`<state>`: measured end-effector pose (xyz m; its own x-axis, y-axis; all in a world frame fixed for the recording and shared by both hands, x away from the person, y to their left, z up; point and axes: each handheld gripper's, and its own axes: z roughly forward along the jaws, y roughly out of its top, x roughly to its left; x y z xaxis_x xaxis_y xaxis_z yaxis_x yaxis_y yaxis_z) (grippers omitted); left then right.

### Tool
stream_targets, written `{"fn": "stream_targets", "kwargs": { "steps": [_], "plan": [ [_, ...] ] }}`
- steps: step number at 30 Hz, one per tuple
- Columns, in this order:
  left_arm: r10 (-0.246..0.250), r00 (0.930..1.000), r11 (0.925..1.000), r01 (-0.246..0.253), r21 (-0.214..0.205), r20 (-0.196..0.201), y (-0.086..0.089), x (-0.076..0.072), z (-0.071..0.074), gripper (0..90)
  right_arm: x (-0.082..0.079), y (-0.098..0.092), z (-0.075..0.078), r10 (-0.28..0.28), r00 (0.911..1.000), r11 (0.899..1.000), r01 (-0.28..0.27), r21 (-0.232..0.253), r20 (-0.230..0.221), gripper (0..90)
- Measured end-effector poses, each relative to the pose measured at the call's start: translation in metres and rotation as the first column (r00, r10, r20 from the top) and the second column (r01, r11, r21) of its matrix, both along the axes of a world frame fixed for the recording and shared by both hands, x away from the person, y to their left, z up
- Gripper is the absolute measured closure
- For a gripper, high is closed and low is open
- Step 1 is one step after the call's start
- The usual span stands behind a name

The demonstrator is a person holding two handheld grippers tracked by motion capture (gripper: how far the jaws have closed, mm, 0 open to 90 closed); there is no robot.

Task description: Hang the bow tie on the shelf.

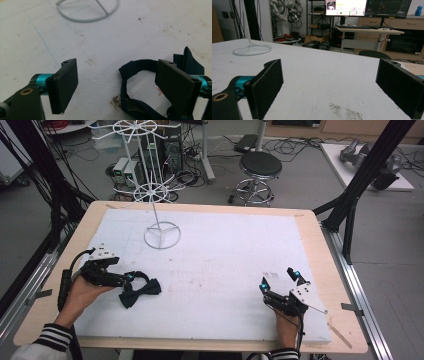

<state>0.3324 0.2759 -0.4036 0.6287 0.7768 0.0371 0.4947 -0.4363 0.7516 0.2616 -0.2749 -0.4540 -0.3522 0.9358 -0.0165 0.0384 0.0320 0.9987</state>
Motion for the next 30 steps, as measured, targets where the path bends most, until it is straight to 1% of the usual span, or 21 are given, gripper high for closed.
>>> {"fn": "stream_targets", "kwargs": {
  "steps": [4,10,13,15,18,21,23,27,28,29,30],
  "plan": [
    [-0.019,0.9983,0.9982,0.022,0.055,-0.054,-0.004,0.004,0.000,22.3,0.000,0.000,0.000,0.000,1.0000,1.000,0.000,0.001,0.000,6.5],
    [-0.032,0.9933,0.9937,0.044,0.103,-0.111,-0.006,0.008,-0.001,25.9,0.000,0.000,0.000,0.000,1.0000,1.000,0.000,0.002,0.000,6.5],
    [-0.048,0.9888,0.9920,0.064,0.109,-0.142,-0.007,0.010,-0.002,28.8,0.000,0.000,0.000,0.000,1.0000,1.000,0.000,0.001,0.002,6.5],
    [-0.051,0.9865,0.9912,0.069,0.113,-0.155,-0.008,0.012,-0.002,29.5,0.000,0.000,0.000,0.000,1.0000,1.000,0.000,0.001,0.000,6.5],
    [-0.049,0.9827,0.9905,0.071,0.118,-0.179,-0.009,0.015,-0.003,32.9,0.000,0.000,0.000,-0.001,1.0000,1.000,0.001,0.000,0.002,6.5],
    [-0.051,0.9784,0.9883,0.078,0.131,-0.200,-0.011,0.018,-0.004,35.8,0.000,-0.001,0.000,0.001,1.0000,1.000,-0.001,0.002,0.000,6.5],
    [-0.055,0.9763,0.9857,0.087,0.145,-0.209,-0.012,0.019,-0.005,36.3,0.000,-0.001,0.000,0.000,1.0000,1.000,0.000,0.002,0.000,6.6],
    [-0.054,0.9730,0.9864,0.087,0.139,-0.225,-0.014,0.021,-0.007,37.6,0.000,-0.001,0.000,0.000,1.0000,1.000,0.000,0.001,0.000,6.5],
    [-0.057,0.9713,0.9845,0.093,0.148,-0.231,-0.014,0.022,-0.007,38.8,0.000,-0.001,0.000,0.001,1.0000,1.000,-0.001,0.000,0.001,6.5],
    [-0.054,0.9711,0.9847,0.091,0.149,-0.232,-0.015,0.023,-0.008,40.1,0.000,-0.001,0.000,0.000,1.0000,1.000,0.000,0.001,0.002,6.5],
    [-0.053,0.9691,0.9837,0.092,0.154,-0.241,-0.015,0.023,-0.008,41.1,0.000,-0.001,0.000,0.001,1.0000,1.000,-0.001,0.002,0.000,6.5]
  ]
}}
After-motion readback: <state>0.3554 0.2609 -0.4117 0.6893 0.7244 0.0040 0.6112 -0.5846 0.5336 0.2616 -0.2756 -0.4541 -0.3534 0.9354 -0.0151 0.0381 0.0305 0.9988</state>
